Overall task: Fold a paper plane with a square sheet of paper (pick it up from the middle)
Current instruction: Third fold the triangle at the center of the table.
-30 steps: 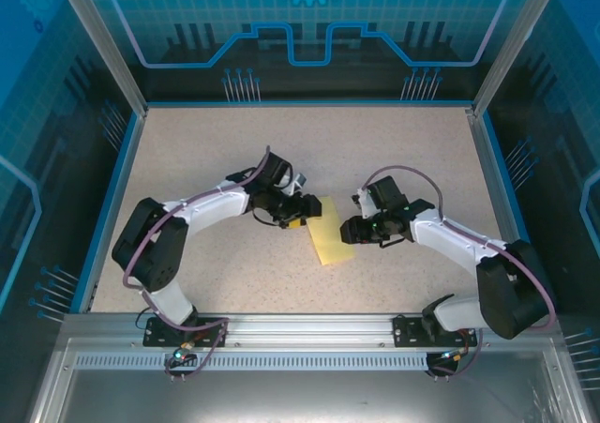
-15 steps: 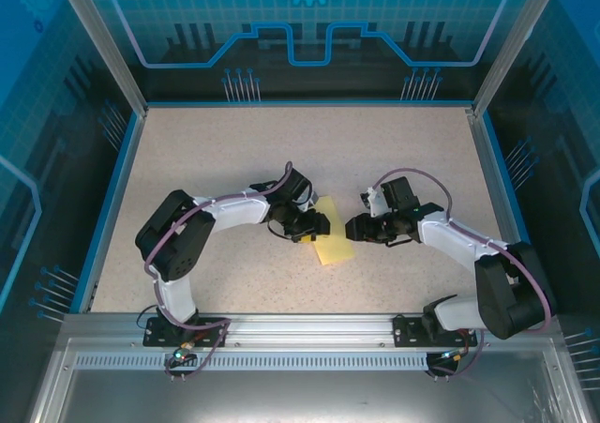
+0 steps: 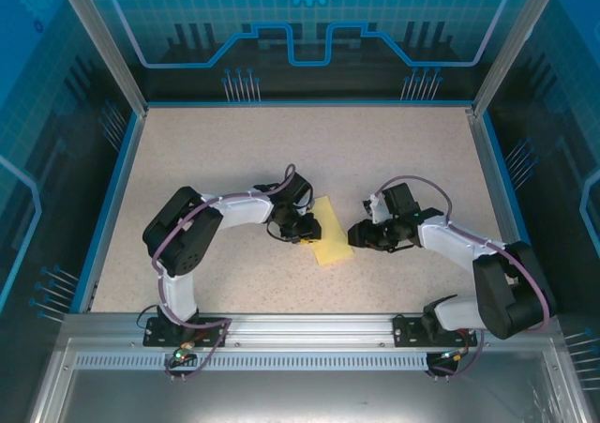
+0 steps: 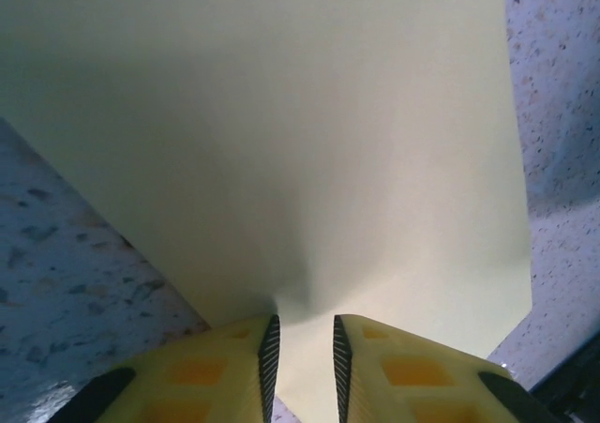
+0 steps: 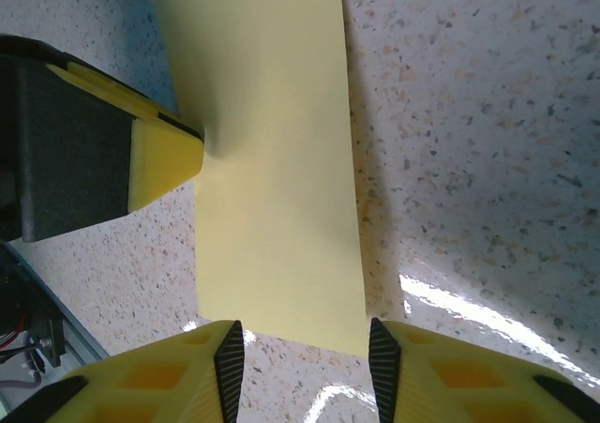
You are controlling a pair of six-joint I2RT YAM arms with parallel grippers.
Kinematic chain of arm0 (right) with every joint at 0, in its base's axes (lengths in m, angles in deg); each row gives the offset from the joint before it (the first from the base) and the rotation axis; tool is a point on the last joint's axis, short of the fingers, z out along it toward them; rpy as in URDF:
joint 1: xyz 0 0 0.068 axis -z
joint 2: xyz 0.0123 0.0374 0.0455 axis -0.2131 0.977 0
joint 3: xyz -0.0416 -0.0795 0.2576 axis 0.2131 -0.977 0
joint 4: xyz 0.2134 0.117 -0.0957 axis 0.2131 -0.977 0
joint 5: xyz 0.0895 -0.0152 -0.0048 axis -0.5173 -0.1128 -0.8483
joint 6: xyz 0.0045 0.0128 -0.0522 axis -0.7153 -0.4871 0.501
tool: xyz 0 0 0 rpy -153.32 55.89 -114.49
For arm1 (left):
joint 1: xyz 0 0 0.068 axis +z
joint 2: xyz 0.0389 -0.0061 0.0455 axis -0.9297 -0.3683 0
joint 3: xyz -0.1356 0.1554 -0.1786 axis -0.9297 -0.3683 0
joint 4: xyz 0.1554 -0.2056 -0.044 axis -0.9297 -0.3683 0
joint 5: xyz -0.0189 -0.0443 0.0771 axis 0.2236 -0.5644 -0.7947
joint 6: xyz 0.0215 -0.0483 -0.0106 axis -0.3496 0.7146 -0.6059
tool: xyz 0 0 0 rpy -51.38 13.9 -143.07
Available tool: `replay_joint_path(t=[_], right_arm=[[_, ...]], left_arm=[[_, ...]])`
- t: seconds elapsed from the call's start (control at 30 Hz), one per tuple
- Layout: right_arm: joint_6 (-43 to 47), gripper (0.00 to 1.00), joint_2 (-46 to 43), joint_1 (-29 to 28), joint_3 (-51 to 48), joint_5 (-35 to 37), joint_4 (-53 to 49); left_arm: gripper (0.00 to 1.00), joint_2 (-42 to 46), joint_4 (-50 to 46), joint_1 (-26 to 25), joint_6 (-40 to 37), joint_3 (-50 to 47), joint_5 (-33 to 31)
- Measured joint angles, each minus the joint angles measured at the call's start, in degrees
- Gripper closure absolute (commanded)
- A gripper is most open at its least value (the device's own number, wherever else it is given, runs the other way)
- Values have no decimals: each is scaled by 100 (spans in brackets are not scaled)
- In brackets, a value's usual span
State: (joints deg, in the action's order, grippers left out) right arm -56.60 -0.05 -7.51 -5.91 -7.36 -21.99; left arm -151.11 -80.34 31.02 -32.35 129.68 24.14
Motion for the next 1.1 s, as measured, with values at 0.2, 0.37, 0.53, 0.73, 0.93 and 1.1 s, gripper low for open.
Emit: replay_joint_path(t=[0.2, 0.37, 0.53, 0.73, 0.93, 1.1], right_arm=[[-59, 51, 76, 26, -50, -46, 70], [-85, 50, 310, 39, -59, -81, 127], [-151, 50, 660, 42, -59, -299, 343], [-153, 50, 852, 39, -59, -409, 391], [-223, 54, 909, 33, -57, -638, 557], [-308, 58, 835, 33, -57, -787, 595]], left_arm=[[79, -55, -155, 0, -120, 109, -120], [81, -61, -197, 0, -195, 118, -164], [82, -83, -245, 0, -284, 153, -186], [82, -87, -262, 0, -328, 157, -195], [82, -87, -262, 0, -345, 157, -195], [82, -87, -262, 0, -345, 157, -195]])
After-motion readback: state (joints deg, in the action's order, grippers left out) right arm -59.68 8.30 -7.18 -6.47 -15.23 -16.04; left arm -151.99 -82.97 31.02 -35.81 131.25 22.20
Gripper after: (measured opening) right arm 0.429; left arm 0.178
